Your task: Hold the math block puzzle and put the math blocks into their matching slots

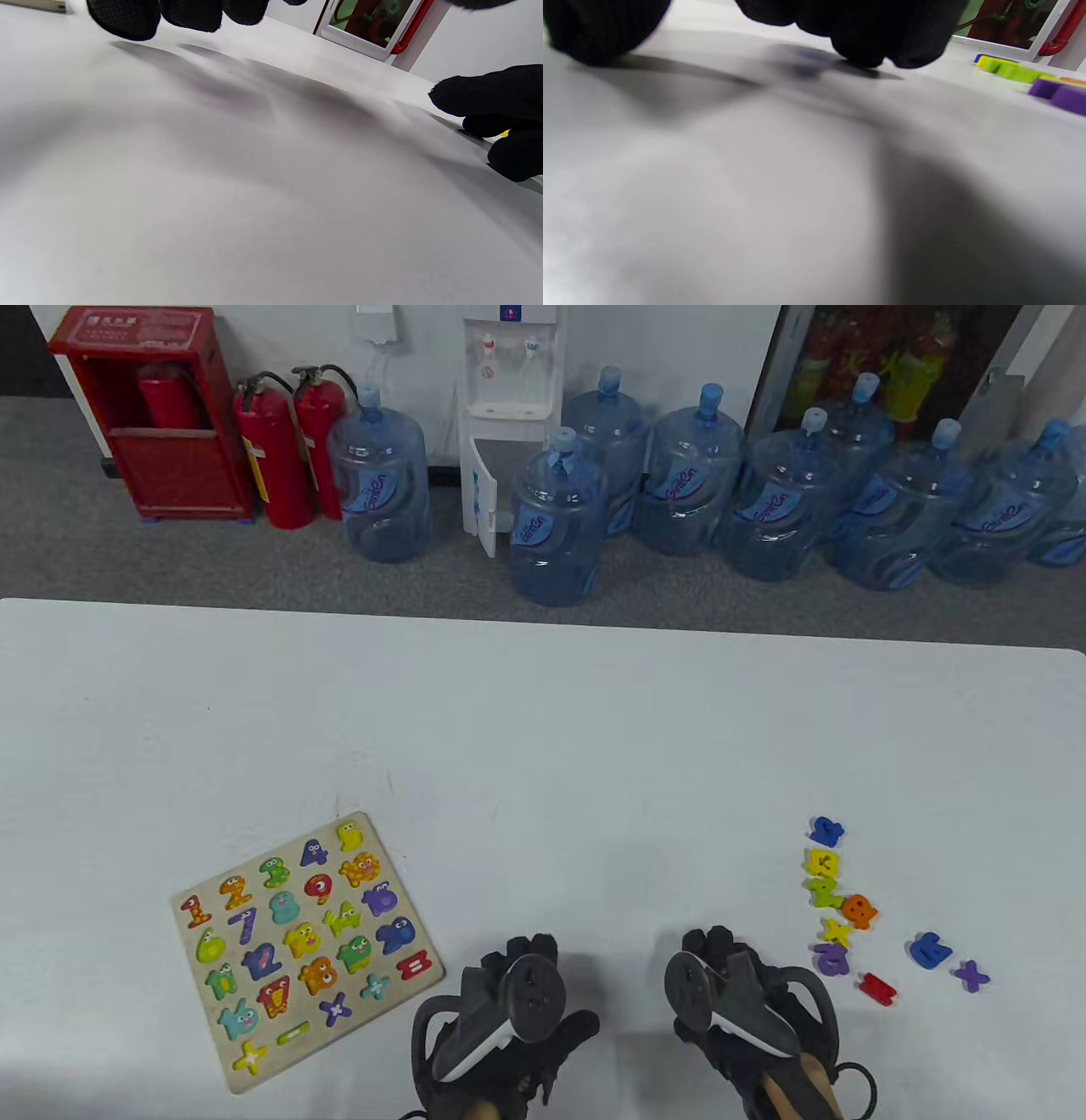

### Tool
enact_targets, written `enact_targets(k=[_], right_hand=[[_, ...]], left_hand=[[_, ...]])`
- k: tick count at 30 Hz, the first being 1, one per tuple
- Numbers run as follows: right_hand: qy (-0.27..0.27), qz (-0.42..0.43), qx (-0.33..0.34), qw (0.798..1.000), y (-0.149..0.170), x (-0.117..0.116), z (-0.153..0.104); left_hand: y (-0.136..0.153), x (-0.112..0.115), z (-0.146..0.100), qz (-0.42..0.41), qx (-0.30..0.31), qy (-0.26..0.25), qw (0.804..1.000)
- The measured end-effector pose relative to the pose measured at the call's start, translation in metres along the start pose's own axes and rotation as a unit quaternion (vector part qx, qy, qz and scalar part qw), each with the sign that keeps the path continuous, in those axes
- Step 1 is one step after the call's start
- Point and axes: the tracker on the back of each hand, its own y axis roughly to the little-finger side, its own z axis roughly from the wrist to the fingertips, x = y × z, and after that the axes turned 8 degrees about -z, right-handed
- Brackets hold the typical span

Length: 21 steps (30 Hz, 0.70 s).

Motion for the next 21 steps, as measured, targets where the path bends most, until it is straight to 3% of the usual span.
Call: enact_targets(k=[7, 12, 16, 21], right_hand=[[0.011, 0.013, -0.003, 1.0, 0.002, 0.002, -0.001], [0.109, 0.062, -0.005, 0.992, 0.019, 0.025, -0.01], [0.122, 0.047, -0.059, 0.99, 0.05, 0.028, -0.016], [0.046, 0.015, -0.135, 0.99, 0.094, 0.007, -0.008]], left_hand=[[-0.002, 0.0, 0.0, 0.011, 0.004, 0.003, 1.0], [0.003, -0.024, -0.008, 0.081, -0.036, -0.067, 0.994], [0.034, -0.051, -0.018, 0.133, -0.113, -0.084, 0.981], [0.102, -0.071, -0.028, 0.148, -0.209, -0.065, 0.964]])
